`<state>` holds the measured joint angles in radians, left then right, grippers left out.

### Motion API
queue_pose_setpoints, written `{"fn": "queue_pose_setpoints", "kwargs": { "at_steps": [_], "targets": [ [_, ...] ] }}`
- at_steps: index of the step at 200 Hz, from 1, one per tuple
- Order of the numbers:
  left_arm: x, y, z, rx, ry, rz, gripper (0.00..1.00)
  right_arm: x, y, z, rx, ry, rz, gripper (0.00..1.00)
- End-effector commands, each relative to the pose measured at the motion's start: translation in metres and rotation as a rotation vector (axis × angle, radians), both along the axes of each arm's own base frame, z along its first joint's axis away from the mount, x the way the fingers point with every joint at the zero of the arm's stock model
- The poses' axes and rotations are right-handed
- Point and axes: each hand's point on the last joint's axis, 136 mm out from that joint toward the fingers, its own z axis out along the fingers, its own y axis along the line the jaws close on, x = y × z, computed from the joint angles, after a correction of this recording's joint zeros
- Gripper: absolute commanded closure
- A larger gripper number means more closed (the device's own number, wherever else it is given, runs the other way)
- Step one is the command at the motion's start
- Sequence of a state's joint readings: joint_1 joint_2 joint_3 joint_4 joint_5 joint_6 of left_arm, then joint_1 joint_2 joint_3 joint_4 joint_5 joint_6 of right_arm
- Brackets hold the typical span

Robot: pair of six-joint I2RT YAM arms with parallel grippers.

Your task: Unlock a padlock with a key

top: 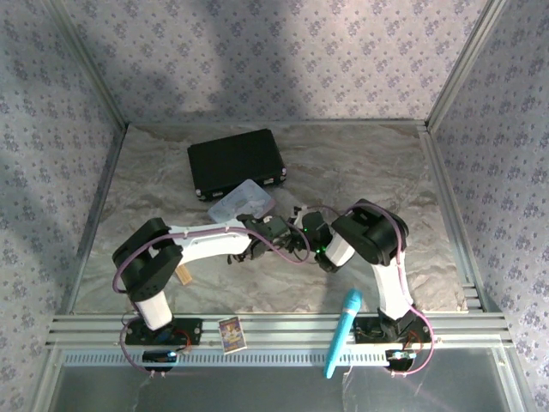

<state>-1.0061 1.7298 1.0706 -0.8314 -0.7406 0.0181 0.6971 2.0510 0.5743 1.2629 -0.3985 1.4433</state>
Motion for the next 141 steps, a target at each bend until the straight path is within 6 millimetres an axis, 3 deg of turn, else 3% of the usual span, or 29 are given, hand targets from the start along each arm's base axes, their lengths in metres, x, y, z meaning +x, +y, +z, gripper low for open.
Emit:
{"fn": "queue_pose_setpoints", "kwargs": {
  "at_steps": [1,41,61,103,141],
  "targets": [
    [-0.021,0.013,-0.027,-0.004,0.147,0.033,0.45,-0.023,-0.022,-0.048,-0.164,0.118,0.059,1.0],
    [-0.007,0.016,-0.012,0.018,0.052,0.054,0.39,-0.058,-0.044,-0.08,-0.326,0.225,0.209,1.0],
    [-0.003,0.018,-0.007,0.014,0.021,0.076,0.31,-0.073,-0.057,-0.081,-0.424,0.235,0.297,1.0],
    [0.008,0.021,0.006,-0.021,-0.06,0.161,0.01,-0.098,-0.091,-0.078,-0.708,0.264,0.532,1.0],
    [0.015,0.032,0.015,-0.029,-0.13,0.251,0.0,-0.105,-0.125,-0.073,-0.851,0.291,0.637,0.91]
  ]
}}
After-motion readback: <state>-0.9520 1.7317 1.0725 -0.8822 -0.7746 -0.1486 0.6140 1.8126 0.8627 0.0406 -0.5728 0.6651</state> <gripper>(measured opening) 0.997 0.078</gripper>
